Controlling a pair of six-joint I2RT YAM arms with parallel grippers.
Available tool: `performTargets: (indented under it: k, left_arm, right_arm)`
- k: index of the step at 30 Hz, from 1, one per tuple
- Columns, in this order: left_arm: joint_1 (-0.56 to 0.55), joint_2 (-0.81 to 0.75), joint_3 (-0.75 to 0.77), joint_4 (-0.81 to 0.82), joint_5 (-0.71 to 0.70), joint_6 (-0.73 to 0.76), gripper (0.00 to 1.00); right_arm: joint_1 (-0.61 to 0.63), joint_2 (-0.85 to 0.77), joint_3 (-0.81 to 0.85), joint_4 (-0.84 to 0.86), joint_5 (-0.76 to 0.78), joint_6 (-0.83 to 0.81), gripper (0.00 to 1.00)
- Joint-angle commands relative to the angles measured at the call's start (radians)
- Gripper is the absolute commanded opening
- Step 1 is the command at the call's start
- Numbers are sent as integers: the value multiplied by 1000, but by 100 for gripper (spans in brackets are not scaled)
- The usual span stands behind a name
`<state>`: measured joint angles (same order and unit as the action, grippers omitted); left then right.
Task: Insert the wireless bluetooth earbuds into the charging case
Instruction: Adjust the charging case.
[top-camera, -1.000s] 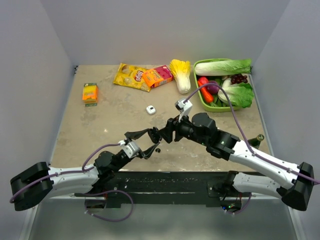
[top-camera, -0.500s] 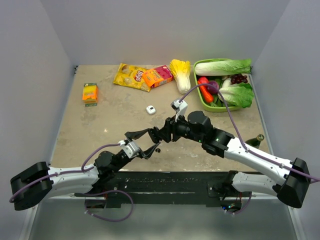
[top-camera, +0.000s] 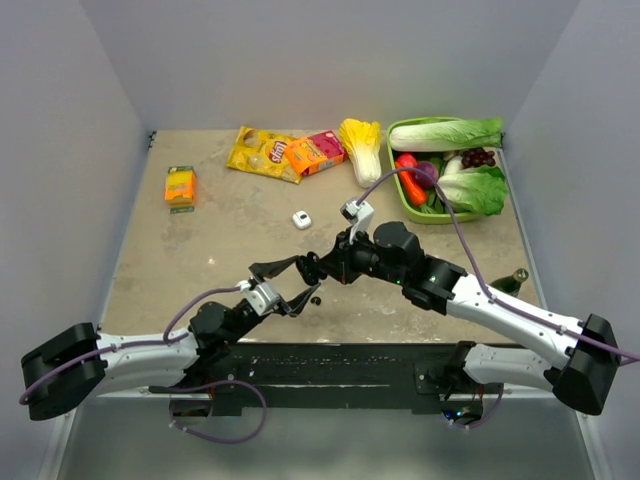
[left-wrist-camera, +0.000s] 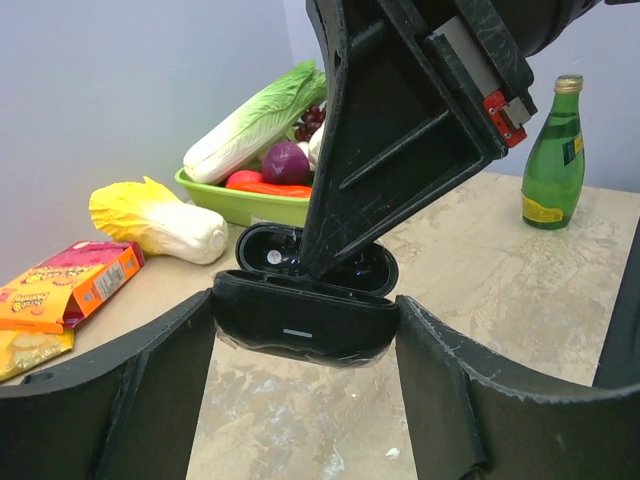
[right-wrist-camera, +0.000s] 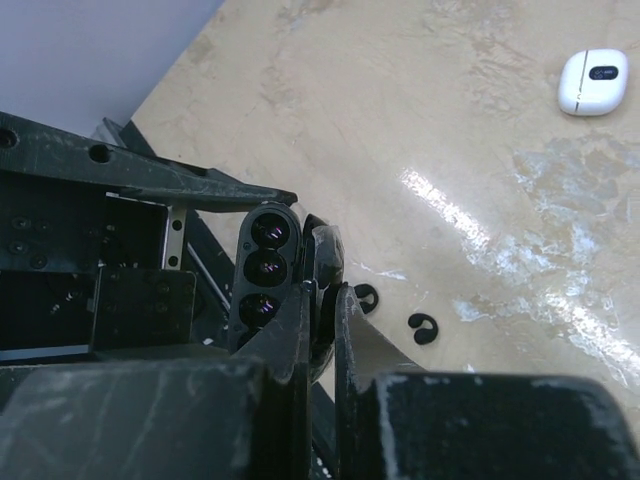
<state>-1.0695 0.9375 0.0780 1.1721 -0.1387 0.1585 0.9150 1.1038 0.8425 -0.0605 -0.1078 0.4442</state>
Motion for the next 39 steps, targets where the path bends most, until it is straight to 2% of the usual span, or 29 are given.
performTargets:
  k: [1, 3, 6, 7, 8, 17, 20, 23, 24, 29, 30, 34, 38, 39]
  left_arm:
    - [-7, 18, 60, -1, -22, -33, 37]
    - [-7, 35, 100, -95, -38, -56, 49]
    - [-6, 61, 120, -138, -41, -79, 68]
    - [-6, 66, 118, -137, -39, -92, 82]
    - [-6, 70, 118, -135, -36, -99, 100]
    - [-6, 92, 140, -189, -47, -151, 100]
    - [-4, 28, 140, -258, 39, -210, 100]
    - [17, -40, 125, -301, 212, -292, 100]
    - [28, -57, 118, -313, 297, -322, 100]
    - [84, -89, 71, -247, 459, -494, 100]
    - [95, -103, 65, -247, 487, -504, 100]
    - [149, -115, 68, -221, 528, -560, 100]
    - [164, -56, 98, -173, 631, -541, 100]
    - [166, -24, 124, -190, 661, -530, 92]
  right_arm:
    - [-4, -44, 35, -11, 34, -77, 0]
    - [-1, -54, 61, -45, 43, -125, 0]
    - [1, -79, 90, -84, 51, -179, 0]
    - [1, -87, 93, -90, 54, -188, 0]
    - [1, -90, 99, -99, 56, -206, 0]
    - [4, -124, 147, -165, 106, -274, 0]
    - [36, -151, 121, -142, 137, -368, 0]
    - [85, -221, 52, -64, 134, -468, 0]
    - [88, -228, 62, -96, 120, -484, 0]
    - [99, -179, 180, -281, 97, -581, 0]
    - [101, -159, 211, -338, 106, -590, 0]
    - [137, -165, 231, -394, 121, -631, 0]
    - [199, -157, 248, -449, 166, -664, 0]
    - [209, -153, 254, -469, 180, -671, 0]
